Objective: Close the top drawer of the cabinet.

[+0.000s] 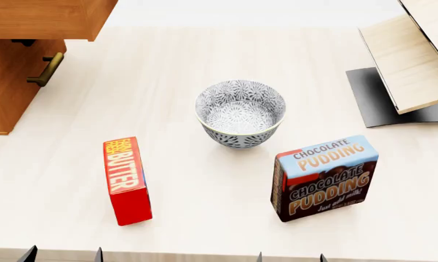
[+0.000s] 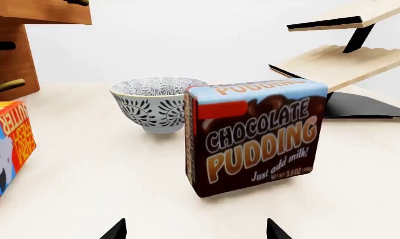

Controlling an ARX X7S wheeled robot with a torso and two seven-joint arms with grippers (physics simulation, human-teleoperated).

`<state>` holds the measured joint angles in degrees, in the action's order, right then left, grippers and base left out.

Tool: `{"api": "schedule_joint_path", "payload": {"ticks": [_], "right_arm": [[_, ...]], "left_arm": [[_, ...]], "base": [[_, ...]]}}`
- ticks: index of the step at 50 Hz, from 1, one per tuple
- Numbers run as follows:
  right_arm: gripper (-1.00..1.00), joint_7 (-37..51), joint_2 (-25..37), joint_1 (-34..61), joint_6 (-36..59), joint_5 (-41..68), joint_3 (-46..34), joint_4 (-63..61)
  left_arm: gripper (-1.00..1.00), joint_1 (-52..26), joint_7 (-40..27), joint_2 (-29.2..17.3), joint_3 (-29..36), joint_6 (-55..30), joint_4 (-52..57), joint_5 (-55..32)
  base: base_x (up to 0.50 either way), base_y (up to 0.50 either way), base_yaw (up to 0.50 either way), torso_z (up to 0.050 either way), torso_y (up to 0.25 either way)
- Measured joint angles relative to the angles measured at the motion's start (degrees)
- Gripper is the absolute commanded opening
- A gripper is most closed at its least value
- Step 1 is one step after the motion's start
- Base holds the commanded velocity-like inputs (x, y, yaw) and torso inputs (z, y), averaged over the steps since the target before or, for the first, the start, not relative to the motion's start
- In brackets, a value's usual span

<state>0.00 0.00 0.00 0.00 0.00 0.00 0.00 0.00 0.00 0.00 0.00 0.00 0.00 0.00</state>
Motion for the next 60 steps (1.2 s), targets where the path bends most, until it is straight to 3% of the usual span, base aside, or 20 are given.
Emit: {"api": "schedule_joint_path", "payload": {"ticks": [30, 60], "right_arm": [[1.0, 4.9, 3.3, -0.6, -0.4, 3.6, -3.6, -1.8], [1.0, 10.5, 7.3, -1.4, 15.5, 8.0, -4.3, -36.6]], "left_arm": [[1.0, 0.8, -4.4, -3.8, 4.3, 0.7, 1.4, -1.8], [1.0, 4.9, -8.7, -7.1, 4.7, -10.6, 29.1, -1.7]], "base": [[0.0, 0.0, 0.0, 0.0, 0.0], [0.0, 0.0, 0.0, 0.0, 0.0]]}}
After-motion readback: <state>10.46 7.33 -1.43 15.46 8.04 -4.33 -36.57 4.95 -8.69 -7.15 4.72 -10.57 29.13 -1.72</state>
